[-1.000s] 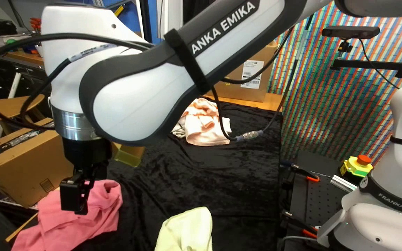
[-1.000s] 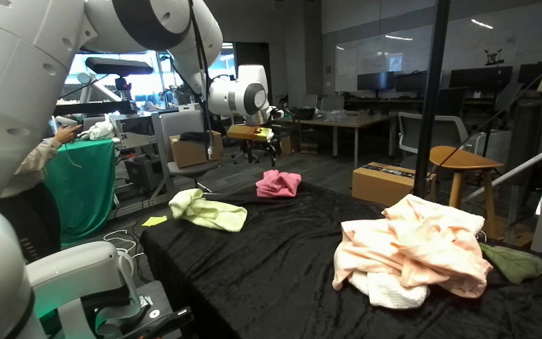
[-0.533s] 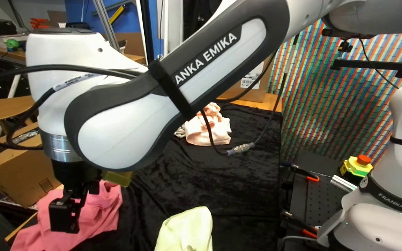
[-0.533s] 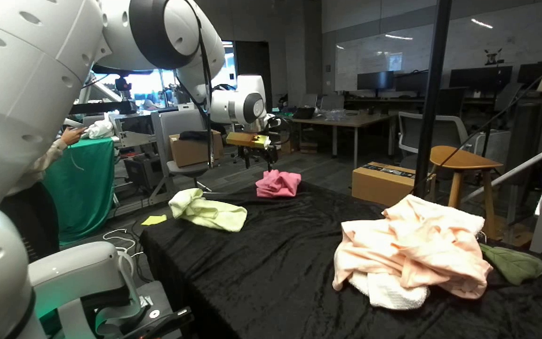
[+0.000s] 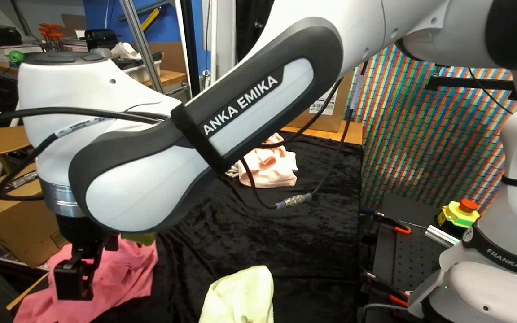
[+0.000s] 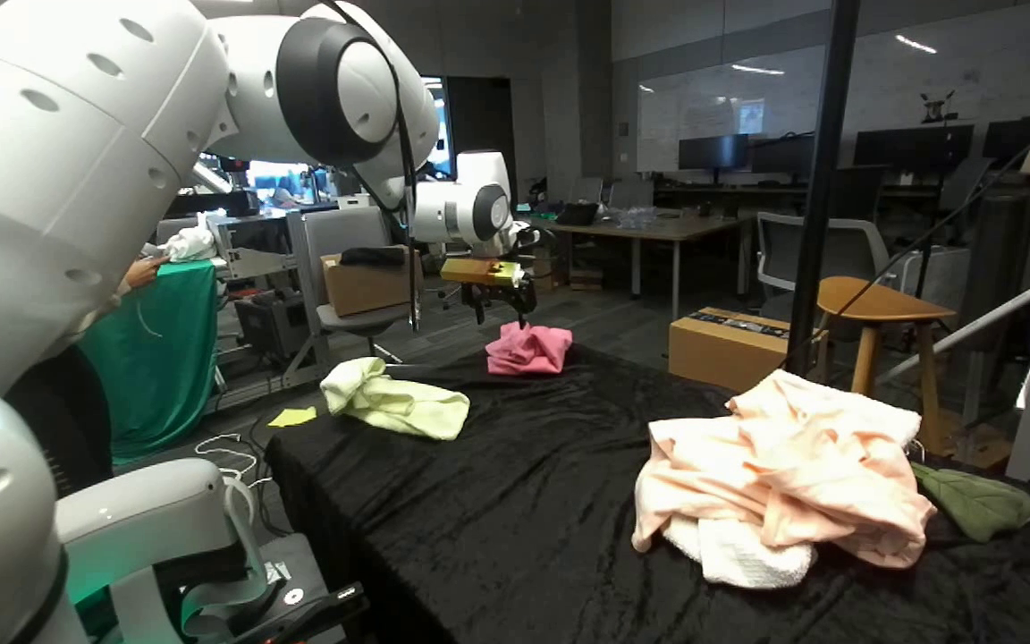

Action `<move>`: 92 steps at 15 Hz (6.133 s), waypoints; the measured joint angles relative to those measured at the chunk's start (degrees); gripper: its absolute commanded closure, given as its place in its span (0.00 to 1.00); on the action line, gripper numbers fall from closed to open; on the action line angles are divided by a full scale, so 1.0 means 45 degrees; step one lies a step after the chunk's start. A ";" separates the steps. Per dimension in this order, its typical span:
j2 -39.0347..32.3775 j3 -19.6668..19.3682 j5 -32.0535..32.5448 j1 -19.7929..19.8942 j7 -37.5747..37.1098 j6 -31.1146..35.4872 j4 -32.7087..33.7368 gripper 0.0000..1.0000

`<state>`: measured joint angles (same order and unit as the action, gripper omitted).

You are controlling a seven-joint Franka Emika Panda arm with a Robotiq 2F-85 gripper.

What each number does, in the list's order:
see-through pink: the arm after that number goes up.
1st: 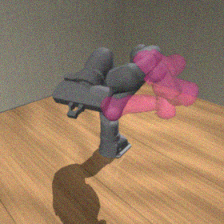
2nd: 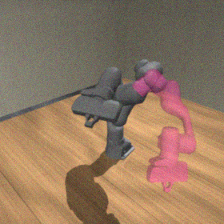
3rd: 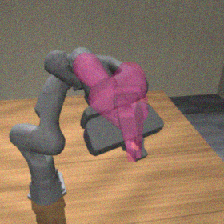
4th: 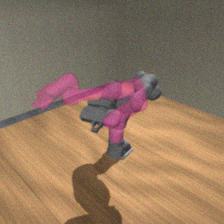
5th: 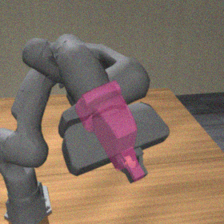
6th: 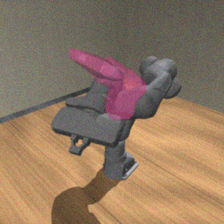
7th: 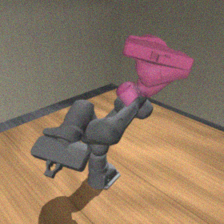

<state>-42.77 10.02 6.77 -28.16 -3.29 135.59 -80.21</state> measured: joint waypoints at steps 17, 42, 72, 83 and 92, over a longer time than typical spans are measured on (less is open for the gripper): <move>-0.1408 -0.0961 0.1103 -0.0406 -0.0738 -0.0375 0.1515 0.00; -0.1565 -0.2790 0.2171 -0.1300 -0.3003 -0.0761 0.2242 0.00; -0.1606 -0.0958 0.0727 -0.0054 -0.2789 -0.1052 0.2215 0.89; 0.1902 -0.3818 0.4639 -0.1651 -0.7453 0.1366 -0.1426 0.89; 0.6643 -0.4529 0.9977 -0.1139 -1.4338 0.1660 -0.6362 0.90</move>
<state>-12.88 -10.36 51.66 -33.29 -67.82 143.06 -108.84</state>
